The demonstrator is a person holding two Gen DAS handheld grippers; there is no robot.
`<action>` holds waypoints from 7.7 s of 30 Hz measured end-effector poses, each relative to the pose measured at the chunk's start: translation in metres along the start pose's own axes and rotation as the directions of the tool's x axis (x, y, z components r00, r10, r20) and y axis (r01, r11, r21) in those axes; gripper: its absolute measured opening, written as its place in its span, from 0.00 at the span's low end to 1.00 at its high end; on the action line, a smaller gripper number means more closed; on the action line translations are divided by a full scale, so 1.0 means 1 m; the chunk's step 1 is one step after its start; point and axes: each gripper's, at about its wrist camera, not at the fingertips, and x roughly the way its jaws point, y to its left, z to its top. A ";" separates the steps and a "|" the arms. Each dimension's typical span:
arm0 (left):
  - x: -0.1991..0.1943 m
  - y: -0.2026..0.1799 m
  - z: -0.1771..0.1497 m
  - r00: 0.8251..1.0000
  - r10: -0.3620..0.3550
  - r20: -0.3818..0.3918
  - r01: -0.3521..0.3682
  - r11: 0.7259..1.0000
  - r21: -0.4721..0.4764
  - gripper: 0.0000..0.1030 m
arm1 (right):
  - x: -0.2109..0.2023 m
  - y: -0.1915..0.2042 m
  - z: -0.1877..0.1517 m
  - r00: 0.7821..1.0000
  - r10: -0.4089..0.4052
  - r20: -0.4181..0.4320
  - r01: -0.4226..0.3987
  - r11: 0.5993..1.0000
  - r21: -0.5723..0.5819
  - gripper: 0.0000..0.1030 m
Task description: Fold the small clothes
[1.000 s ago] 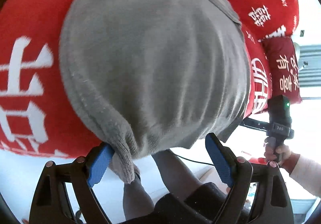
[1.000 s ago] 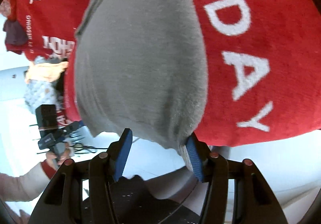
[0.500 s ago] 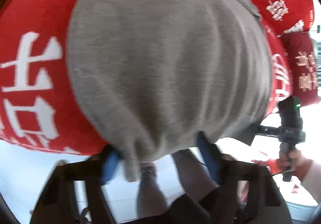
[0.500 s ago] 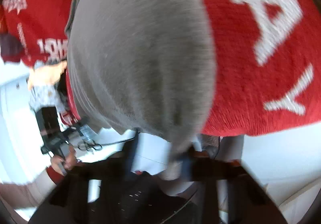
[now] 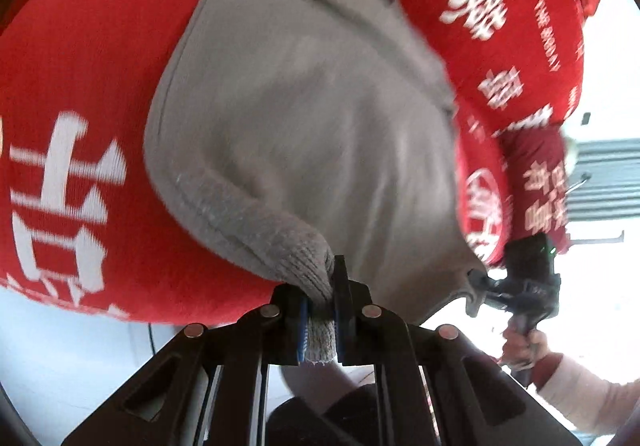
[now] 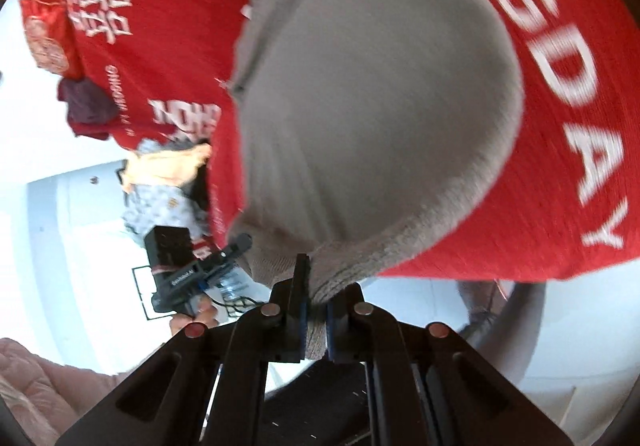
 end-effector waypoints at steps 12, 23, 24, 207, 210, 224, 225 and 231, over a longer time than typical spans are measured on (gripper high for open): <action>-0.038 -0.032 0.104 0.981 -0.049 0.186 0.051 0.999 -0.007 0.10 | -0.038 0.070 0.085 0.987 0.115 0.110 -0.102 0.988 -0.117 0.07; -0.031 -0.057 0.222 0.951 -0.010 0.308 0.018 1.000 -0.022 0.10 | -0.056 0.119 0.236 0.990 0.057 0.131 -0.029 0.978 -0.209 0.07; -0.028 -0.059 0.230 0.949 -0.006 0.315 0.014 1.000 -0.023 0.10 | -0.055 0.120 0.248 0.990 0.049 0.130 -0.020 0.977 -0.213 0.07; 0.052 -0.002 0.144 0.996 0.042 0.078 -0.016 0.948 -0.317 0.72 | 0.123 0.065 0.174 0.995 -0.092 0.029 0.090 0.993 0.078 0.80; 0.050 0.002 0.143 0.995 0.015 0.100 0.021 0.939 -0.345 0.72 | 0.134 0.055 0.173 0.998 0.004 0.060 -0.012 0.990 0.142 0.80; 0.050 0.013 0.137 0.983 -0.092 0.158 0.151 0.900 -0.409 0.72 | 0.151 0.050 0.191 0.995 0.034 0.099 -0.058 0.966 0.252 0.11; 0.051 0.012 0.137 0.981 -0.099 0.165 0.159 0.898 -0.410 0.72 | 0.149 0.054 0.192 0.993 0.054 0.106 -0.078 0.968 0.238 0.10; 0.065 0.004 0.150 0.966 -0.156 0.208 0.231 0.879 -0.417 0.72 | 0.132 0.079 0.199 0.985 0.122 0.121 -0.142 0.975 0.171 0.10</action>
